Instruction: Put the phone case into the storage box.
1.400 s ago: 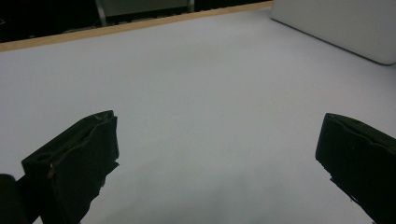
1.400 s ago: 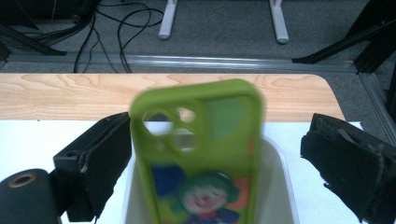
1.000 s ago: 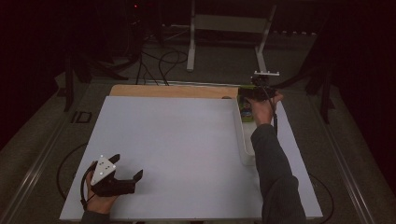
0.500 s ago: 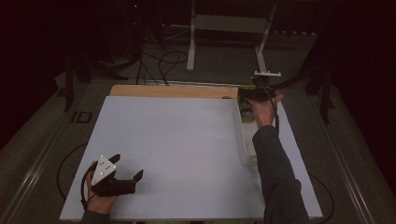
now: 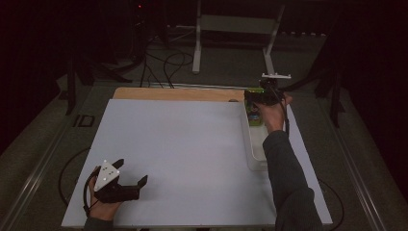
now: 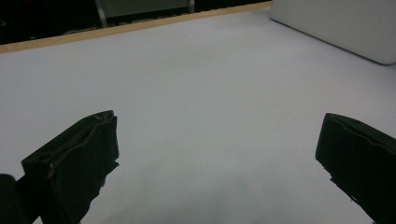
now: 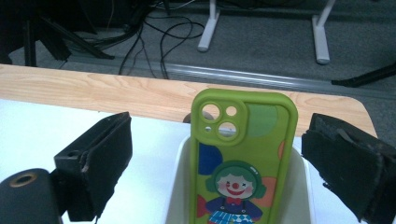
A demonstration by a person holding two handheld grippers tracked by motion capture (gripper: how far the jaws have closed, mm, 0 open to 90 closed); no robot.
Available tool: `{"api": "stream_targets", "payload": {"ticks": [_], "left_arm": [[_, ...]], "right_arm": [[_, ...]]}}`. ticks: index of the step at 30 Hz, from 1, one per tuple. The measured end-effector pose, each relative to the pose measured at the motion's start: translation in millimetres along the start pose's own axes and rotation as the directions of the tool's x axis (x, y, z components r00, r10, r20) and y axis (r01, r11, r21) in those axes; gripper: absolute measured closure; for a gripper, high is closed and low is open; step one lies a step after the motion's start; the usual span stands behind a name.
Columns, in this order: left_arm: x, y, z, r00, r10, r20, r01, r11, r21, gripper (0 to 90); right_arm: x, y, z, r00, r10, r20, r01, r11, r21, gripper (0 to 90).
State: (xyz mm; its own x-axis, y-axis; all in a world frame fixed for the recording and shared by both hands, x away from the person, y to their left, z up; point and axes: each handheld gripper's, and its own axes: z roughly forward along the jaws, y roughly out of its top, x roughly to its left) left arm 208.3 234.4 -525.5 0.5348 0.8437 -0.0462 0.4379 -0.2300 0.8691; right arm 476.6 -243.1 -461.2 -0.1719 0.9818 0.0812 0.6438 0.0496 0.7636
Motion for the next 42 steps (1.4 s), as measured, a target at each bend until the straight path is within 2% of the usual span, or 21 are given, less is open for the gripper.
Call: {"api": "stream_targets", "payload": {"ticks": [6,15,24,28,29,31,32,37,38,42], "left_arm": [[-0.3,0.3,-0.1,1.0000,-0.002,0.001,0.002,1.0000,-0.003,0.0],[-0.9,0.5,0.5,1.0000,0.001,0.002,-0.001,1.0000,0.001,0.0],[-0.4,0.2,0.9,1.0000,0.001,0.004,-0.001,1.0000,0.004,0.0],[-0.8,0.1,1.4,1.0000,0.004,0.005,-0.004,1.0000,0.007,0.0],[-0.8,0.1,1.4,1.0000,0.004,0.005,-0.004,1.0000,0.007,0.0],[-1.2,0.1,1.7,1.0000,0.003,0.008,-0.003,1.0000,0.006,0.0],[-1.1,0.0,1.8,1.0000,0.002,0.008,-0.002,1.0000,0.006,0.0],[-0.6,-0.1,2.0,1.0000,0.002,0.009,-0.002,1.0000,0.007,0.0],[-0.5,-0.3,2.4,1.0000,0.004,0.009,-0.004,1.0000,0.008,0.0],[-0.9,-0.4,2.8,1.0000,0.004,0.009,-0.004,1.0000,0.008,0.0]], "right_arm": [[1.2,-0.2,-5.7,0.9991,-0.006,-0.041,0.006,1.000,-0.011,7.8],[3.0,-8.9,-9.5,0.9968,-0.038,-0.070,0.038,0.999,-0.009,8.0],[3.1,-18.0,-17.2,0.9922,-0.033,-0.121,0.031,0.999,-0.021,8.5],[3.3,-18.8,-17.9,0.9915,-0.034,-0.126,0.031,0.999,-0.021,8.6],[4.6,-21.8,-21.9,0.9889,-0.039,-0.144,0.036,0.999,-0.022,8.6],[4.6,-21.8,-21.9,0.9889,-0.039,-0.144,0.036,0.999,-0.022,8.7],[5.9,-23.9,-25.8,0.9842,-0.054,-0.168,0.051,0.998,-0.026,8.7],[6.9,-25.0,-28.7,0.9817,-0.066,-0.179,0.062,0.998,-0.026,8.8],[8.9,-27.0,-32.7,0.9785,-0.083,-0.189,0.079,0.996,-0.030,8.8],[11.7,-30.4,-38.1,0.9734,-0.097,-0.208,0.090,0.995,-0.040,8.8]]}}
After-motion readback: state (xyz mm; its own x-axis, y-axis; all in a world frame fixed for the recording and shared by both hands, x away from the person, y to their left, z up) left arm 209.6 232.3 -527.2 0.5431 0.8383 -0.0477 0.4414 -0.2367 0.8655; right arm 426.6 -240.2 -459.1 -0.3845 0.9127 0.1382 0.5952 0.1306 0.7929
